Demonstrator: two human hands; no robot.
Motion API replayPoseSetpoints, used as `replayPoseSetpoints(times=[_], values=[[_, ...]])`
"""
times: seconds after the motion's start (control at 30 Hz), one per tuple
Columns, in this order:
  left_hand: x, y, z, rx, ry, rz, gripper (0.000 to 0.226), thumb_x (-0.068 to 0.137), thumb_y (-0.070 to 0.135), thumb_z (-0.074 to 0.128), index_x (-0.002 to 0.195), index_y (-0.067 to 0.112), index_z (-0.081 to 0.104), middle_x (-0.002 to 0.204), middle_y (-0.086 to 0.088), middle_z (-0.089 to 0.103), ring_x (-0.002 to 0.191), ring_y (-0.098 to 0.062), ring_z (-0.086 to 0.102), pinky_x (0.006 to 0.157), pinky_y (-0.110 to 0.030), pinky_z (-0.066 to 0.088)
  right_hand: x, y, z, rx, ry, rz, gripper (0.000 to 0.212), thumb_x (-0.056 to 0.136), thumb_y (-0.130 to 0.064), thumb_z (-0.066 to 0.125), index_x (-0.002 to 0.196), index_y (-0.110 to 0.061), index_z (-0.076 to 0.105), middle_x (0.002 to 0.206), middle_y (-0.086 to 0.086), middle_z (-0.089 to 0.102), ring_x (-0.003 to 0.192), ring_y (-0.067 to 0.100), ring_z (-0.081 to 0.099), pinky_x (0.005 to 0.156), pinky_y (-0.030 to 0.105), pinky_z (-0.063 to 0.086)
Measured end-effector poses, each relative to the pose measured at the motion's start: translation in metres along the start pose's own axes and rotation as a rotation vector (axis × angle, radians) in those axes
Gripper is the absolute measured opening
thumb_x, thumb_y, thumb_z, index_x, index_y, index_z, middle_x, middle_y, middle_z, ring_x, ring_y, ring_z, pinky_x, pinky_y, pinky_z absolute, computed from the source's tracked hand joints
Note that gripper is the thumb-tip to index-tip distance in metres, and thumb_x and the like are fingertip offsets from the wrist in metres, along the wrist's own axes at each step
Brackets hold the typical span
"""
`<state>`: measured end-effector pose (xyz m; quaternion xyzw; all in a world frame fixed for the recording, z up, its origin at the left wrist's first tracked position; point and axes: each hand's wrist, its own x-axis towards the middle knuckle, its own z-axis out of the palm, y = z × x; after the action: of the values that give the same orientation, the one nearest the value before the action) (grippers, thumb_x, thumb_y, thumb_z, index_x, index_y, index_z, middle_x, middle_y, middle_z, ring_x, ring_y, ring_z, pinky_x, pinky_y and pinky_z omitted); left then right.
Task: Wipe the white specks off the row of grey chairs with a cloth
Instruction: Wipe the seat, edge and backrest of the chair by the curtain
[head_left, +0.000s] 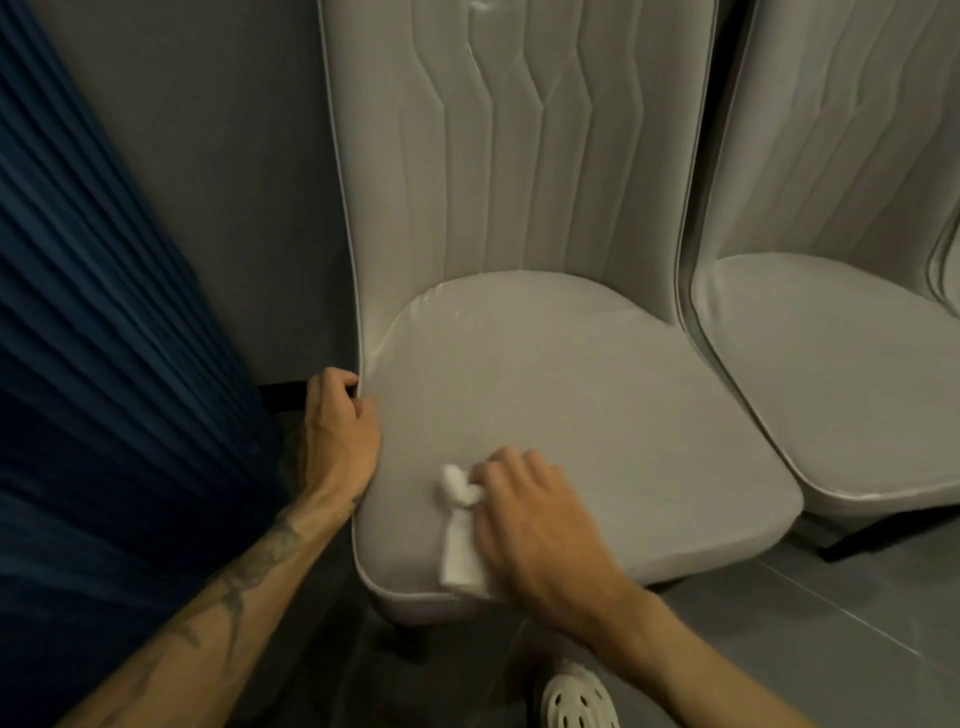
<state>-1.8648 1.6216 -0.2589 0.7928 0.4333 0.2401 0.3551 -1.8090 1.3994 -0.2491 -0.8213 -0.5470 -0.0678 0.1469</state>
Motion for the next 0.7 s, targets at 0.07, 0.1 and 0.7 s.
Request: replayPoseSetpoints(times=[0.07,0.1,0.7], values=[[0.004,0.004,0.001,0.003,0.011,-0.014,0.017,0.102,0.01,0.052,0.119,0.008,0.054,0.127,-0.014,0.053,0.105,-0.03,0.054,0.09,-0.046,0.048,-0.014,0.051,-0.013,-0.047,0.03,0.098,0.02,0.1,-0.027,0.044,0.106,-0.014,0.057,0.101,0.006,0.052,0.086,0.03,0.048,0.079,0.048,0.044],[0.006,0.007,0.003,-0.01,0.024,-0.025,0.016,0.102,0.01,0.052,0.118,0.008,0.053,0.126,-0.014,0.053,0.103,-0.028,0.052,0.087,-0.044,0.045,-0.016,0.078,-0.021,-0.092,0.068,0.165,0.02,0.098,-0.026,0.045,0.104,-0.011,0.058,0.098,0.009,0.053,0.084,0.033,0.048,0.077,0.05,0.043],[0.029,0.012,0.025,-0.007,0.139,-0.058,0.011,0.108,0.017,0.044,0.097,0.014,0.044,0.102,-0.01,0.047,0.093,-0.036,0.053,0.085,-0.057,0.047,0.17,0.064,0.044,0.336,-0.08,-0.282,0.017,0.105,-0.027,0.041,0.108,-0.014,0.051,0.101,0.005,0.051,0.089,0.021,0.045,0.085,0.029,0.032]])
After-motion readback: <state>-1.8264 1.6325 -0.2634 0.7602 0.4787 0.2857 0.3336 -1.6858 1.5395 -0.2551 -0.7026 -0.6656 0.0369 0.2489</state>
